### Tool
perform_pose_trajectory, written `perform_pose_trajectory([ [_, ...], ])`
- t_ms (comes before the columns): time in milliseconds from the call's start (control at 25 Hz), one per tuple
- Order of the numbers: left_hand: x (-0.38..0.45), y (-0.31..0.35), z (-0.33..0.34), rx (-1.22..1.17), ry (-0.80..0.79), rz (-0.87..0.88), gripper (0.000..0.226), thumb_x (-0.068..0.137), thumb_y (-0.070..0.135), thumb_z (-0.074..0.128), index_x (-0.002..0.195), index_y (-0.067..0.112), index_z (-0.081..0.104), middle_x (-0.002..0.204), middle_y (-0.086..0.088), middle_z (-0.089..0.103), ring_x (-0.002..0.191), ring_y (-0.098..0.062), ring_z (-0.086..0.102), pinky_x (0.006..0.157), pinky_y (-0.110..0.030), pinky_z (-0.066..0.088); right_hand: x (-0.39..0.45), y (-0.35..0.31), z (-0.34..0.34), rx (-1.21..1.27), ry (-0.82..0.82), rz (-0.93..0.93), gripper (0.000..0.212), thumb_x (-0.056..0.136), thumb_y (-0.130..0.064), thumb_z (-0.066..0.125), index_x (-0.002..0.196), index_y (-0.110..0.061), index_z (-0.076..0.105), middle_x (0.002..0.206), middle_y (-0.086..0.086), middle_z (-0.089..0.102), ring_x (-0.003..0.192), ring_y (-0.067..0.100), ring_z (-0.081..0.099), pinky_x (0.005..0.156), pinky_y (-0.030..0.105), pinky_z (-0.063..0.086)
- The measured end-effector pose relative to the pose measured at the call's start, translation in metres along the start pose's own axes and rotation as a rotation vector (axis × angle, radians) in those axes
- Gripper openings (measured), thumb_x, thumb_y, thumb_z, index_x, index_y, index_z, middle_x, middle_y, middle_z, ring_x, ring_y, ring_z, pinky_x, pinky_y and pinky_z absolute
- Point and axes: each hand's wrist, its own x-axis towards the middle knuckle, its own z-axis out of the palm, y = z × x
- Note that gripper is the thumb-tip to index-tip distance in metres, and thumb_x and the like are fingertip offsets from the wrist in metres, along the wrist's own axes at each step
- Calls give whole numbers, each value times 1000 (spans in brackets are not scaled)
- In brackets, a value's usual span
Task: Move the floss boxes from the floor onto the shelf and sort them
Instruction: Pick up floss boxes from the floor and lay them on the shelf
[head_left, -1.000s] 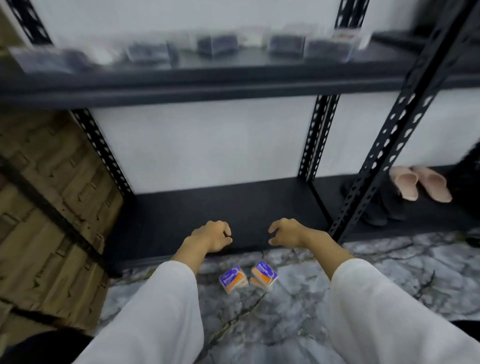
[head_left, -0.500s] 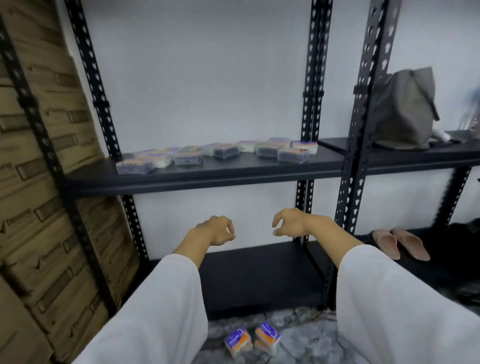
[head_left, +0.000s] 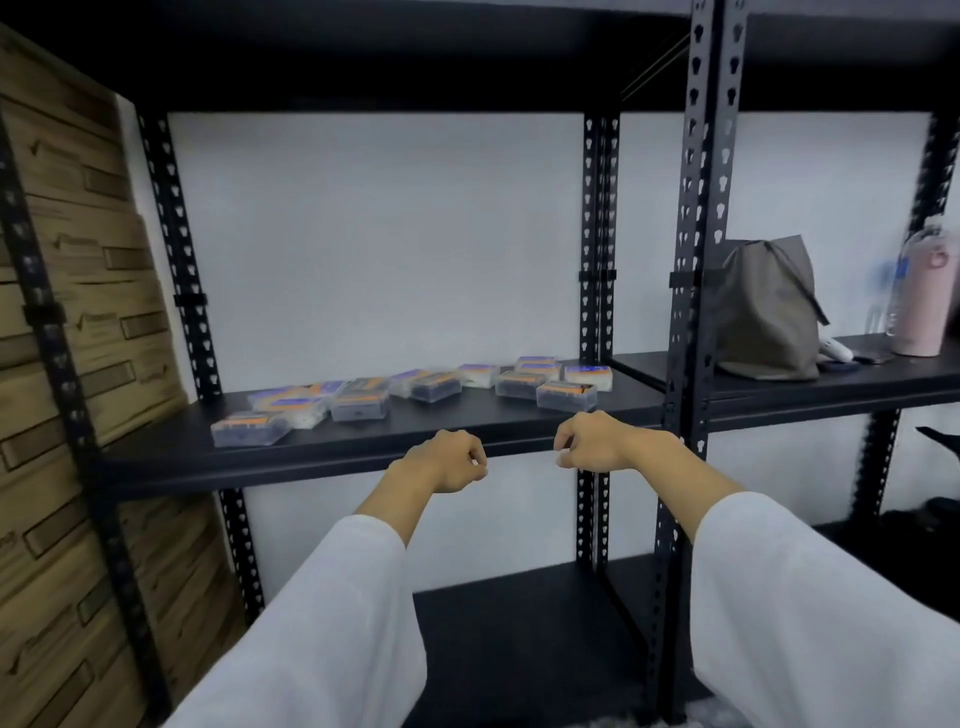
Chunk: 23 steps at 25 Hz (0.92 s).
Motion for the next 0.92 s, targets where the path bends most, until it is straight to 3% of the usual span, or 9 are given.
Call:
perform_pose_trajectory([
  [240,55,12,-22,-4,54,65,16,90,29,54,99,26,67,109,5,65,99,-18,62,93,-41,50,35,21,-30,1,77,3,13,91,-25,57,101,-19,62,100,-3,55,102,21,57,92,32,48],
  [360,87,15,-25,-25,61,111,20,92,24,52,105,20,67,107,7,61,103,-19,60,96,-39,48,59,32,-38,6,128,1,17,91,-24,55,105,-16,63,102,-1,56,99,21,56,91,33,48],
  [560,145,9,-10,-18,62,156,27,93,25,53,118,21,61,129,1,59,115,-20,55,101,-41,45,99,55,-37,-3,189,-7,4,89,-29,52,90,-26,55,100,-2,56,90,18,55,71,28,44],
  [640,169,7,-3,-12,86,173,33,93,25,54,126,20,55,136,-2,53,120,-21,53,102,-40,44,113,62,-36,30,223,-4,8,89,-29,53,92,-23,57,98,-1,57,87,18,56,68,26,42],
  [800,211,7,7,-7,147,209,47,94,28,54,138,21,42,145,-4,42,129,-25,45,105,-41,41,137,73,-28,78,245,-35,30,90,-36,57,116,-21,58,117,1,52,102,18,52,84,30,45],
  [920,236,2,18,-16,129,210,56,93,31,55,144,24,34,151,-2,36,134,-24,40,109,-42,38,147,83,-17,127,229,-52,36,89,-37,59,122,-24,53,125,1,49,110,19,50,96,36,45],
])
